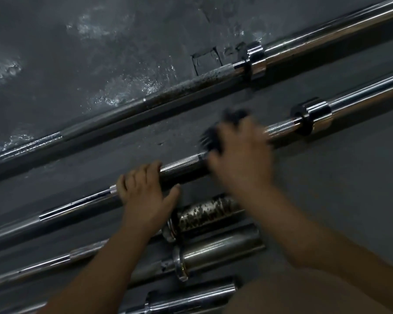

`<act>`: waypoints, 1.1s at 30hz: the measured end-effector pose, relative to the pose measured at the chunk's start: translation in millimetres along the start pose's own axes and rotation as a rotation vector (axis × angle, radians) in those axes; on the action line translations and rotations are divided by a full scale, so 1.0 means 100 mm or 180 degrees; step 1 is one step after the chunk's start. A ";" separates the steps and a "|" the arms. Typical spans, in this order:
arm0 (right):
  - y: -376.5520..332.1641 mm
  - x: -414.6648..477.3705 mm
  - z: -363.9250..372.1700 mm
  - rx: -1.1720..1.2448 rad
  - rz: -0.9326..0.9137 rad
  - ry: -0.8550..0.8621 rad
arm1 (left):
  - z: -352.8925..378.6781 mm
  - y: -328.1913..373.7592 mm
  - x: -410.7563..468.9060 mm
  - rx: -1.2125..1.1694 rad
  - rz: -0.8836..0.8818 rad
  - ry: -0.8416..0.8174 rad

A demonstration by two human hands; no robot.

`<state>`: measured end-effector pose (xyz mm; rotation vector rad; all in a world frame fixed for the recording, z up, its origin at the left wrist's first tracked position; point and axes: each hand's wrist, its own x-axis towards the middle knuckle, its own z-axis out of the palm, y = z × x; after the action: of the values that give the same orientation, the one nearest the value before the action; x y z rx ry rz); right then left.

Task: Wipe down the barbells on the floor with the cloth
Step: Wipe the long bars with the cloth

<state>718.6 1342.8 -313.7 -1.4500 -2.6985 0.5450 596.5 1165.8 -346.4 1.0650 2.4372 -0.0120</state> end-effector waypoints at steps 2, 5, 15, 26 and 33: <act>-0.42 -0.27 0.17 0.0401 -0.1032 -0.0703 | -0.05 -0.11 0.02 -0.0103 0.0155 -0.0067; -0.33 -0.15 0.10 0.0521 -0.1538 -0.0955 | -0.23 -0.59 0.12 0.0158 0.0371 -0.0185; -0.23 0.04 0.17 -0.0334 -0.0525 -0.0177 | -0.19 -0.89 0.19 0.0512 0.0166 0.0134; 0.86 0.30 -0.03 0.0257 0.0565 0.0634 | -0.36 -0.98 0.50 0.0379 0.0474 0.0272; -0.26 0.35 0.29 0.0098 -0.0867 0.0348 | -0.52 -0.89 0.60 -0.0012 0.0530 0.0747</act>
<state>672.5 1349.9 -338.0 -1.0464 -2.7231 0.4723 478.2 1155.4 -341.7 1.3307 2.5414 0.1814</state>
